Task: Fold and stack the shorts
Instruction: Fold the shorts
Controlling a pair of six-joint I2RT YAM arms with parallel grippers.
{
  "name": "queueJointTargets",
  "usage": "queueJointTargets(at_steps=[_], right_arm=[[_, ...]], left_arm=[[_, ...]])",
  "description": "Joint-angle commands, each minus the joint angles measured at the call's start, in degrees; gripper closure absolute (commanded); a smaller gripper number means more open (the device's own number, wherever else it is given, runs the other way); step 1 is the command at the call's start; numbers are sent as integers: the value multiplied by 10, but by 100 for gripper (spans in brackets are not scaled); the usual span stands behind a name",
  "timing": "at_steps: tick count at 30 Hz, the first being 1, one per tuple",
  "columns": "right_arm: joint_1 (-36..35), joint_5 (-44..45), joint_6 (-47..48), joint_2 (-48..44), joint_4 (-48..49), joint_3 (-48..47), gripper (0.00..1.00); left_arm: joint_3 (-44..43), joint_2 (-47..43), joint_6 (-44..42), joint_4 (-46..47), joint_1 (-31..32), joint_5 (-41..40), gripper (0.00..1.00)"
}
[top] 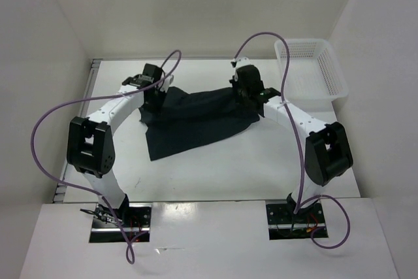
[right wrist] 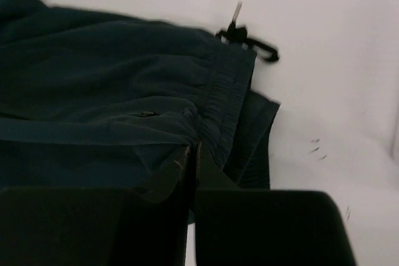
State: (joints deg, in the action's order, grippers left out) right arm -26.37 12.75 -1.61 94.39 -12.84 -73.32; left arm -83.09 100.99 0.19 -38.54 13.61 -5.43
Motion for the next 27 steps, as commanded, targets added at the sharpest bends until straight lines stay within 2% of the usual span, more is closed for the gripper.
queueJointTargets(at_steps=[1,2,4,7,13,19,25,27], right_arm=[[-9,15,8,-18,26,41,100],[-9,15,3,-18,26,48,100],[-9,15,-2,-18,26,68,100],[-9,15,-2,-18,26,86,100],[-9,10,-2,-18,32,97,100],[-14,-2,-14,-12,32,107,100],[-14,-7,-26,5,32,113,100],[-14,-7,-31,5,32,119,100]], left_arm=[[46,-27,-2,-34,5,-30,79],[70,-33,-2,-43,5,-11,58],[89,-40,-2,-57,11,-4,52],[107,-52,-2,-57,11,-5,51],[96,-56,-2,-9,-40,-26,48],[27,4,-2,10,-105,81,48],[-22,76,-2,28,-100,166,45],[-28,95,-2,28,-95,166,44]])
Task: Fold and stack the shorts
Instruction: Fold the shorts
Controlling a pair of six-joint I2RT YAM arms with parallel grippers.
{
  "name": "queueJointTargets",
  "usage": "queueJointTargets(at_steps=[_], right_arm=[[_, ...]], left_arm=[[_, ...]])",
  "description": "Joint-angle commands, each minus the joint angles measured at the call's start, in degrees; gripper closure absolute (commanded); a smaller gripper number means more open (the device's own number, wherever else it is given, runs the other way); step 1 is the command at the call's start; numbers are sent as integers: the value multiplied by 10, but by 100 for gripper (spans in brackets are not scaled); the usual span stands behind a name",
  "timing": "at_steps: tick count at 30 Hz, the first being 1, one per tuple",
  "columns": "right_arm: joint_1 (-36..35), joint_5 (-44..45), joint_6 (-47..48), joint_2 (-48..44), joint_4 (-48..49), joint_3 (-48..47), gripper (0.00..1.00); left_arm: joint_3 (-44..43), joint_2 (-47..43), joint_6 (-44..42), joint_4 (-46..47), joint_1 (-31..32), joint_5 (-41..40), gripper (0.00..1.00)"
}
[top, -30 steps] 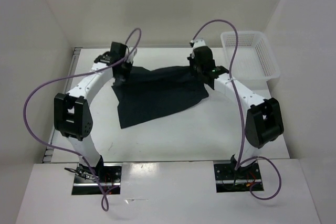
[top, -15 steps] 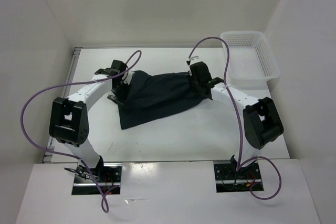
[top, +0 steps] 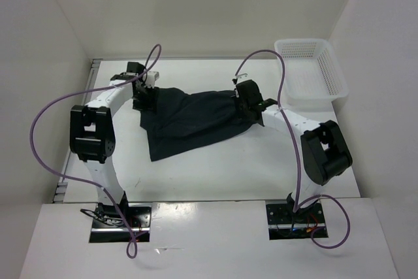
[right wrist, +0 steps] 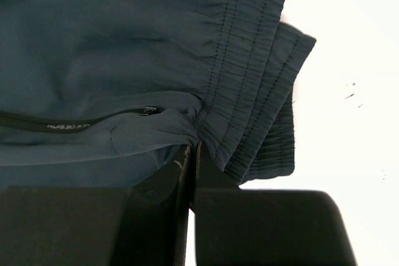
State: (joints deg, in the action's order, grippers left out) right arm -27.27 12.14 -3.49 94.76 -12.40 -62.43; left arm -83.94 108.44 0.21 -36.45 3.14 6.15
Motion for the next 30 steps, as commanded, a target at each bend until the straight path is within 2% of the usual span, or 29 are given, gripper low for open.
queueJointTargets(at_steps=[1,5,10,12,17,20,29,30], right_arm=[[-5,-1,-13,2,27,10,100],[-10,-1,-24,2,27,21,100],[-10,-1,-24,2,27,28,100],[-10,-1,-24,2,27,28,100],[-10,4,-24,2,22,28,100],[-10,4,-24,2,22,28,100],[-10,4,-24,-4,22,28,100],[-10,4,-24,-4,22,28,100]], left_arm=[[-19,26,-2,7,18,43,43],[0,52,-2,1,24,30,43],[31,46,-2,-4,29,-5,43],[36,31,-2,-15,29,-5,46],[64,20,-2,-28,29,-31,60],[72,7,-2,-34,29,-37,64],[101,-24,-2,-44,29,-55,100],[107,-24,-2,-44,29,-61,100]])
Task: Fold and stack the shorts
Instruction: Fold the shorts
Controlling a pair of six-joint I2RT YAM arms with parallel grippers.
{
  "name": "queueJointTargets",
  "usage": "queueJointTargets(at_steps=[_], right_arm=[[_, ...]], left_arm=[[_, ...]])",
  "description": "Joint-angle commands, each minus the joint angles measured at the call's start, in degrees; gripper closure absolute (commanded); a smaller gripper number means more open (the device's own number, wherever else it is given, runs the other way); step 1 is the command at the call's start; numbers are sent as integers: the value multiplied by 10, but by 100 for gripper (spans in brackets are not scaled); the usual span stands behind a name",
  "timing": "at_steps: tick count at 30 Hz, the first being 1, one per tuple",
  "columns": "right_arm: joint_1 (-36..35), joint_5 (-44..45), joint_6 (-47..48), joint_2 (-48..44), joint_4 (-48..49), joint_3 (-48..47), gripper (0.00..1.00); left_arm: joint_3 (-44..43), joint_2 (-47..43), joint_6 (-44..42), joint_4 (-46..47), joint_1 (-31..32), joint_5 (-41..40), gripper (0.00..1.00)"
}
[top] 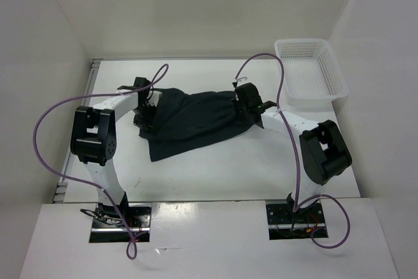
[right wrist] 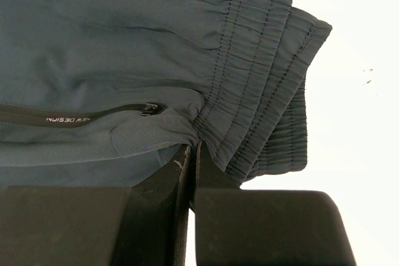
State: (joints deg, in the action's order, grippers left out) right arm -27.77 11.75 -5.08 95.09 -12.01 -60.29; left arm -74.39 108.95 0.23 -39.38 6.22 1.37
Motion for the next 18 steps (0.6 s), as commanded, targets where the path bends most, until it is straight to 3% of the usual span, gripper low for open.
queueJointTargets(at_steps=[1,3,5,6,12,17,18], right_arm=[[-5,8,-8,-7,18,6,100],[-5,8,-8,-7,18,6,100],[-11,8,-8,-7,18,6,100],[-11,8,-3,-7,13,6,100],[-16,8,-3,-7,13,6,100],[-16,8,-3,-2,13,6,100],[-16,8,-3,-2,13,6,100]], left_arm=[[12,-42,-2,-15,-2,-21,100],[17,-59,-2,-23,-2,-35,95],[30,-75,-2,-29,-2,-40,69],[37,-94,-2,-29,-2,-47,62],[95,-129,-2,-49,-31,-64,58],[86,-111,-2,-41,-49,-45,58],[66,-98,-2,-36,-55,-35,54]])
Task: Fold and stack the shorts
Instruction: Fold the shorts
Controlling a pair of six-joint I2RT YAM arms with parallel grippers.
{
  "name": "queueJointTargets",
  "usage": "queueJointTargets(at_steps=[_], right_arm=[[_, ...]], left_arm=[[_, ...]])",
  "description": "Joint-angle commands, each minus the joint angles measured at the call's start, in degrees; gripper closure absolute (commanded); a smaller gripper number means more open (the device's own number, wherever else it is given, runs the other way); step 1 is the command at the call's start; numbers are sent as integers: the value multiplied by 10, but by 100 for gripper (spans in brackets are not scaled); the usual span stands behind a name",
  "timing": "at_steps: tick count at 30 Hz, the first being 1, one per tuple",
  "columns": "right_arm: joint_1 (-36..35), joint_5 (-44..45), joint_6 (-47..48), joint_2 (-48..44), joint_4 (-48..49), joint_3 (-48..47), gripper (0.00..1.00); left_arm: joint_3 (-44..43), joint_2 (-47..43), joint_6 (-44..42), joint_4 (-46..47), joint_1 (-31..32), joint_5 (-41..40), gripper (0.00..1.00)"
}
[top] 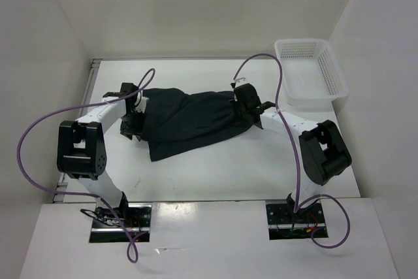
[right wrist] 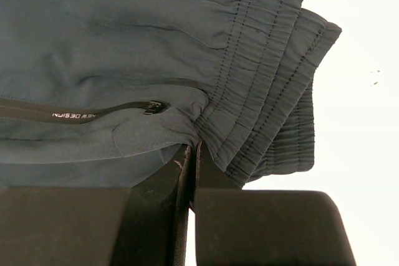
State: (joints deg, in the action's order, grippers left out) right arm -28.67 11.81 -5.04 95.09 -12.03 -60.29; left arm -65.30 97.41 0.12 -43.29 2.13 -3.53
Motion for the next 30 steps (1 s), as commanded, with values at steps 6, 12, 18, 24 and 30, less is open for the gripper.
queueJointTargets(at_steps=[6,12,18,24,30], right_arm=[[-12,8,-3,-7,18,18,100],[-12,8,-3,-12,18,30,100],[-12,13,-3,-7,18,19,100],[-12,13,-3,-2,18,19,100],[-12,13,-3,-2,18,19,100]], left_arm=[[-93,11,-1,10,-99,161,54],[-106,55,-1,-31,-87,231,41],[-91,85,-1,-37,-87,237,38],[-85,104,-1,-27,-81,237,40],[-85,122,-1,-16,-76,230,44]])
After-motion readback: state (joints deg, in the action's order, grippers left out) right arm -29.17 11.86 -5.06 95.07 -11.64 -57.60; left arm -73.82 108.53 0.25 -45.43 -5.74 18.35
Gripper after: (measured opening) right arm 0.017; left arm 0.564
